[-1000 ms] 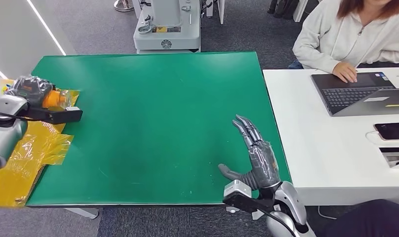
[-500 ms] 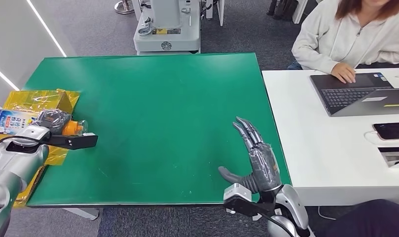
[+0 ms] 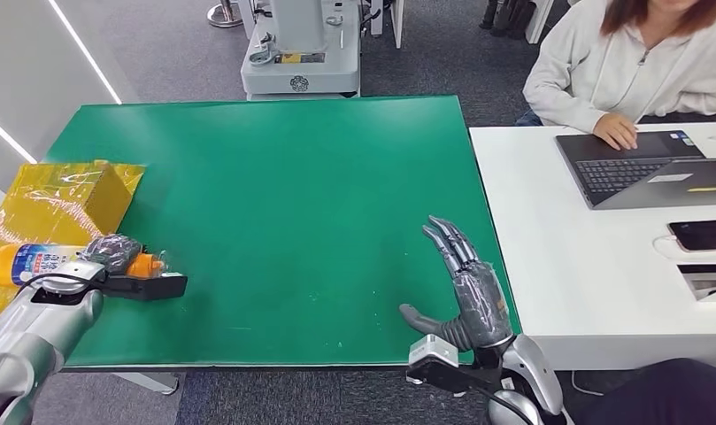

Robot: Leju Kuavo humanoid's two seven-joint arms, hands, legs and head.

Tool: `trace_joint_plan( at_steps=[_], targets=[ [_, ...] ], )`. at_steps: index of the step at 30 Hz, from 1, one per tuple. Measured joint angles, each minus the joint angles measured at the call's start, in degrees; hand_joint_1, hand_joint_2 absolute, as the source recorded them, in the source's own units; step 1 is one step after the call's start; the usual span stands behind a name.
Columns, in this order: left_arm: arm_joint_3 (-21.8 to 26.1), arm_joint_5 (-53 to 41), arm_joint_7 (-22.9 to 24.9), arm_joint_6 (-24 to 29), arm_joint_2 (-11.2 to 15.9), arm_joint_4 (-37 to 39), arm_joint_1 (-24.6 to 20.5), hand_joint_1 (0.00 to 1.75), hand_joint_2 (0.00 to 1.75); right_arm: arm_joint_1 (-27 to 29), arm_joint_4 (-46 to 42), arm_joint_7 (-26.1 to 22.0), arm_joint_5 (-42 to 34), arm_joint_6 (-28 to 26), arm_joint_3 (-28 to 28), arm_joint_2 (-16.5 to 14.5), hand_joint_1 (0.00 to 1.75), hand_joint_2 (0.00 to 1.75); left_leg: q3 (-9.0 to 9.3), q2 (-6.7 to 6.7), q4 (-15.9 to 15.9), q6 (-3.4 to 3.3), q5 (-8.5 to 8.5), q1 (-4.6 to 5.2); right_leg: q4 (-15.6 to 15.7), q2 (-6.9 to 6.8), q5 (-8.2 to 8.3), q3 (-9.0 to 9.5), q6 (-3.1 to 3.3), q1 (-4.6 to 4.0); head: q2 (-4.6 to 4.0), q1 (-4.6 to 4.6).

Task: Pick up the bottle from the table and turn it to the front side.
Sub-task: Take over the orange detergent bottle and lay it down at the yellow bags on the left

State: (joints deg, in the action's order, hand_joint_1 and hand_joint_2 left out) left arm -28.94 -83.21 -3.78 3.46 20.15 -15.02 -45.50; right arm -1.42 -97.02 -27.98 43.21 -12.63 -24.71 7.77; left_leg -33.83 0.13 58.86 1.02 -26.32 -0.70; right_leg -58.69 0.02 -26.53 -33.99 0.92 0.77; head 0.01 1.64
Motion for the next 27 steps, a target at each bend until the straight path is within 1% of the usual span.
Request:
trace_joint_plan(
  at_steps=[5,6,9,10,14,19,24,27],
  targets=[
    [0.88,0.11,1.23,-0.53,0.03,0.02,0.24,1.75,1.75,0.13,0.07,0.05,-0.19,-0.58,-0.11,0.75,0.00,1.75,0.01,0.04,-0.01,0.05,0.03,0.00,-0.01,0.06,0.02,-0.01,0.02,0.00,-0.01,0.00],
    [1.01,0.16,1.18,-0.51,0.05,0.02,0.29,1.61,1.75,0.09,0.10,0.05,-0.24,-0.62,-0.21,0.81,0.00,1.75,0.02,0.04,-0.01,0.05,0.04,-0.01,-0.01,0.06,0.02,-0.01,0.02,0.00,-0.01,0.00],
    [1.43,0.36,0.68,-0.11,0.10,0.02,0.44,0.31,1.75,-0.22,0.26,0.10,-0.49,-0.67,-0.68,0.91,0.00,1.75,0.02,0.04,-0.01,0.06,0.04,0.00,-0.02,0.05,0.02,0.00,0.03,0.00,-0.01,0.01],
    [1.63,0.44,0.45,0.08,0.11,0.02,0.49,0.00,1.75,-0.34,0.31,0.15,-0.56,-0.66,-0.79,0.93,0.00,1.75,0.02,0.03,-0.01,0.06,0.04,0.00,-0.02,0.05,0.02,0.00,0.03,0.00,-0.01,0.01],
    [2.78,1.08,0.13,1.58,-0.05,0.02,0.81,0.00,1.75,-0.80,0.58,0.38,-0.63,-0.62,-1.05,1.14,0.00,1.75,0.02,0.02,-0.02,0.06,0.04,0.00,-0.02,0.04,0.02,-0.01,0.03,0.00,-0.01,0.00],
    [5.25,3.44,-0.40,5.44,-0.50,0.02,1.56,0.00,1.75,-0.85,0.63,0.68,-0.55,-0.13,-1.37,1.21,0.00,1.75,0.02,0.03,-0.02,0.06,0.04,0.00,-0.02,0.05,0.02,-0.02,0.02,0.00,-0.01,0.00],
    [9.79,8.81,-2.24,10.24,-1.48,0.02,2.84,0.00,1.75,-0.80,0.62,1.43,0.30,0.55,-1.74,1.21,0.00,1.75,-0.01,0.00,-0.01,0.05,0.04,0.01,0.00,0.01,0.01,-0.04,0.01,0.00,-0.01,0.00],
    [13.57,12.48,-4.79,14.57,-2.86,0.02,3.96,0.00,1.75,-0.68,0.61,1.68,0.39,0.63,-1.79,1.21,0.00,1.75,-0.06,0.03,0.00,0.05,0.04,0.01,0.01,0.05,0.02,-0.10,0.01,0.00,-0.01,-0.01]
  ],
)
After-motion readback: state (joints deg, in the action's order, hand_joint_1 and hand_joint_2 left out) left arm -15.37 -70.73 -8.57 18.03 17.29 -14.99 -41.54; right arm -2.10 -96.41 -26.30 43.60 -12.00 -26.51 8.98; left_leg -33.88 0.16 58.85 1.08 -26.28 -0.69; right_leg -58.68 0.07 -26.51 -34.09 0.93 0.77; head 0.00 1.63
